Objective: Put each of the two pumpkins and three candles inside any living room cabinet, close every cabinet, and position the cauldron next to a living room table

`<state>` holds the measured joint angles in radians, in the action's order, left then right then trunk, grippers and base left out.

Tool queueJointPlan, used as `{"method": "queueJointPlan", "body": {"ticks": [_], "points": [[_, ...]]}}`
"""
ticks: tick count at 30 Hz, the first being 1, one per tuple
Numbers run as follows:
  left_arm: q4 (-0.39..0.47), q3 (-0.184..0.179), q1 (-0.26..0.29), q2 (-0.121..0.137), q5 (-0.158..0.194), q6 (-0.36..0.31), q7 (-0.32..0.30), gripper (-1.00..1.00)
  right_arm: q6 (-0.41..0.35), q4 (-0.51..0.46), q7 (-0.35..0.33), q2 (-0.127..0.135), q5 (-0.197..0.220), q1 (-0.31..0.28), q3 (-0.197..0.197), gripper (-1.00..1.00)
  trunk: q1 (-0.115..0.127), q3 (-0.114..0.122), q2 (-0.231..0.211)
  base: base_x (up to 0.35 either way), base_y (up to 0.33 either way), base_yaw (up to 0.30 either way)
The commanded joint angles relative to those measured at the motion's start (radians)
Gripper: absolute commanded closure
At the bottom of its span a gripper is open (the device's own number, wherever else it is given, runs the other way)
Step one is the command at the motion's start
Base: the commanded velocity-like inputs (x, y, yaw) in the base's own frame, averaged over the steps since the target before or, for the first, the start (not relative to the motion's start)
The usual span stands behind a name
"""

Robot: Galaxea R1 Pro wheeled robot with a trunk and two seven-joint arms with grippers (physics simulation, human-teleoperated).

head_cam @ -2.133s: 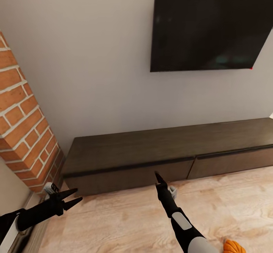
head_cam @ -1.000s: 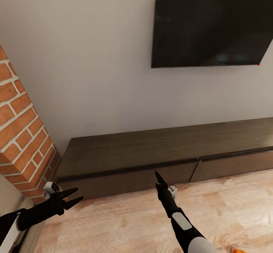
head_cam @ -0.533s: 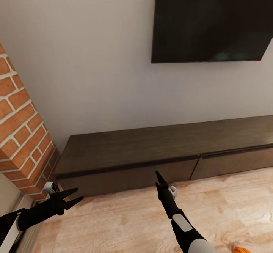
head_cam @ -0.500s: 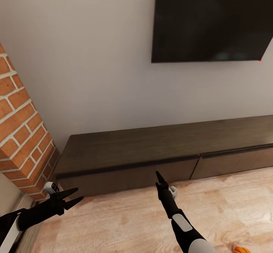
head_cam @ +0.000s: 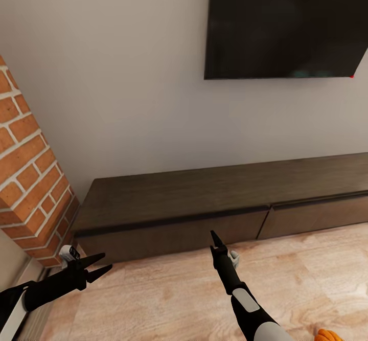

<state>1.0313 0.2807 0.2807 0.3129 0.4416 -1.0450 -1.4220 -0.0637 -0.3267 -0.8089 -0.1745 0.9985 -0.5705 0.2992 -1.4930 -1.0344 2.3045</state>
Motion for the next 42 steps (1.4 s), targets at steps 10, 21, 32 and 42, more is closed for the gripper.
{"method": "queueJointPlan", "body": {"ticks": [10,21,32,42], "points": [[0.0,-0.001,0.0,0.0,0.001,0.0,0.0,-1.0,0.0,0.0,0.0,0.0,0.0,0.0,0.0,-1.0,-0.038,-0.031,0.07,0.0,0.0,0.0],[0.0,-0.001,0.0,-0.002,0.0,0.0,0.0,-1.0,0.001,0.0,0.001,0.0,0.0,0.0,0.001,-1.0,-0.081,-0.066,0.147,0.0,0.0,0.0],[0.0,-0.001,0.0,-0.002,0.0,0.0,0.0,-1.0,0.001,0.0,0.001,0.0,-0.001,0.0,0.001,-1.0,-0.096,-0.078,0.175,0.0,0.0,0.0],[0.0,-0.002,0.0,-0.001,0.0,-0.001,0.0,-1.0,-0.002,0.0,0.001,0.0,0.0,0.0,0.001,-1.0,-0.096,-0.078,0.175,0.183,0.0,0.0]]}}
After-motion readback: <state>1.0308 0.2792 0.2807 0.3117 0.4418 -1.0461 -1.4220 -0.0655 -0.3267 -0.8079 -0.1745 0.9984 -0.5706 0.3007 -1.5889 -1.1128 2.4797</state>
